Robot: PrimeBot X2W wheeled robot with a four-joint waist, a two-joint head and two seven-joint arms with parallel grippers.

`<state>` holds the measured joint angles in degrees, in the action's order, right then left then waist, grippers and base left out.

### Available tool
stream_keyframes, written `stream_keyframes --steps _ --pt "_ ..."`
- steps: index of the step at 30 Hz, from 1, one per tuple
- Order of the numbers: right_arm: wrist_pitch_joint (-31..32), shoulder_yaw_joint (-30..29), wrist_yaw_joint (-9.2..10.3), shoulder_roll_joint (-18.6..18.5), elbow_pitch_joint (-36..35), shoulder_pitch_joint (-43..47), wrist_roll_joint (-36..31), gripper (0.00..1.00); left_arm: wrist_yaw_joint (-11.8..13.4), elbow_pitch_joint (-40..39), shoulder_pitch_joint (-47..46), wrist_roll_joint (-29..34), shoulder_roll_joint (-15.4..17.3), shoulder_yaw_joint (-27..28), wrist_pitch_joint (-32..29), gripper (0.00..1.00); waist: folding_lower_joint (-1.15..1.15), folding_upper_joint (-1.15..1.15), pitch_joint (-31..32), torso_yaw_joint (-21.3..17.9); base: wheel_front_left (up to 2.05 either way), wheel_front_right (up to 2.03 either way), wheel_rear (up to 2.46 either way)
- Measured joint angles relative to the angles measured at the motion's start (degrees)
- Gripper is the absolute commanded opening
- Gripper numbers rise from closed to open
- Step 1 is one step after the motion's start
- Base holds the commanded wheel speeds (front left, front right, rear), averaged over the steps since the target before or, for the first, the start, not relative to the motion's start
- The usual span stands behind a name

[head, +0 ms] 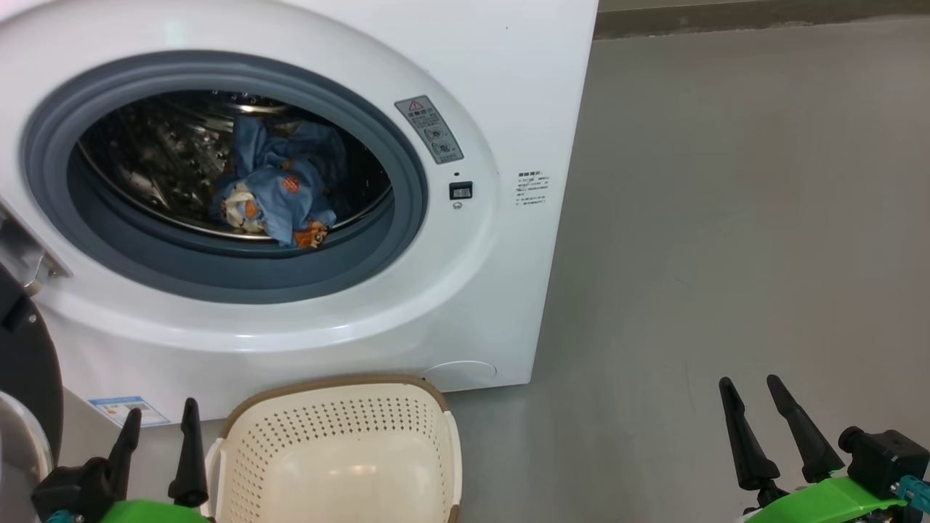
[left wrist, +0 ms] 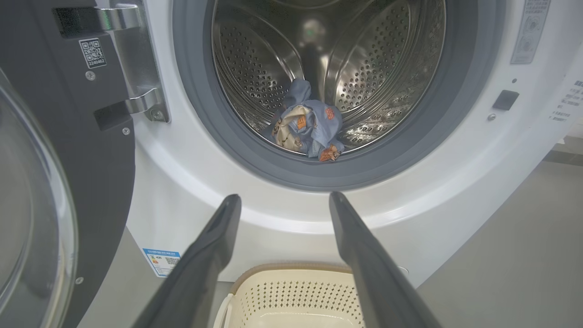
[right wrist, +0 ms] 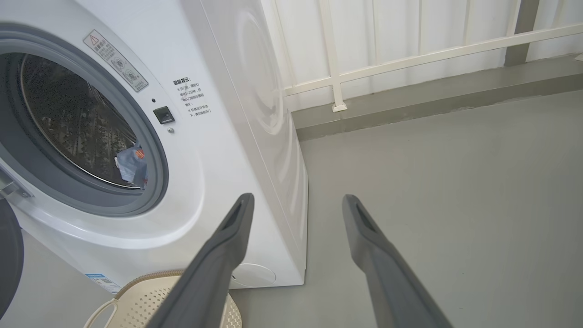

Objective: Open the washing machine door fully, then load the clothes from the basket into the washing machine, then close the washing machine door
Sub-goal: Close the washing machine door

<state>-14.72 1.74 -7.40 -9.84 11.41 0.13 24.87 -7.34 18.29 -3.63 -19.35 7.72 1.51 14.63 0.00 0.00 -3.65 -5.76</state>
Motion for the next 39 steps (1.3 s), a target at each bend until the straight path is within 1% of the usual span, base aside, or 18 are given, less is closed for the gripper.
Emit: stream_keyframes --steps 5,11,20,32,39 --pt "0.00 -0.02 0.00 0.02 -0.13 0.00 0.00 1.00 0.00 -0.08 0.01 0.46 -0.19 0.21 0.00 1.00 0.00 0.00 0.12 0.05 -0.89 0.89 0.00" --pt "0.00 -0.02 0.00 0.02 -0.41 0.00 0.00 1.00 0.00 -0.60 0.07 0.48 -0.36 0.14 0.00 1.00 0.00 0.00 0.01 0.24 -1.63 1.63 0.00" --pt "0.00 -0.02 0.00 -0.01 -0.42 0.19 0.00 1.00 0.00 -1.89 1.45 -0.16 0.12 -1.46 0.00 1.00 0.00 0.00 0.29 0.37 -1.28 1.28 0.00" --pt "0.00 -0.03 0.00 0.00 -0.45 0.19 0.00 1.00 0.00 -2.15 1.44 -0.42 0.20 -1.74 0.00 1.00 0.00 0.00 -0.07 0.78 -0.13 0.13 0.00" --pt "0.00 0.91 0.00 0.00 -0.65 0.17 0.00 1.00 0.00 -2.23 1.37 -0.58 0.14 -1.55 0.00 1.00 0.00 0.00 -0.29 2.71 0.00 0.00 0.00"
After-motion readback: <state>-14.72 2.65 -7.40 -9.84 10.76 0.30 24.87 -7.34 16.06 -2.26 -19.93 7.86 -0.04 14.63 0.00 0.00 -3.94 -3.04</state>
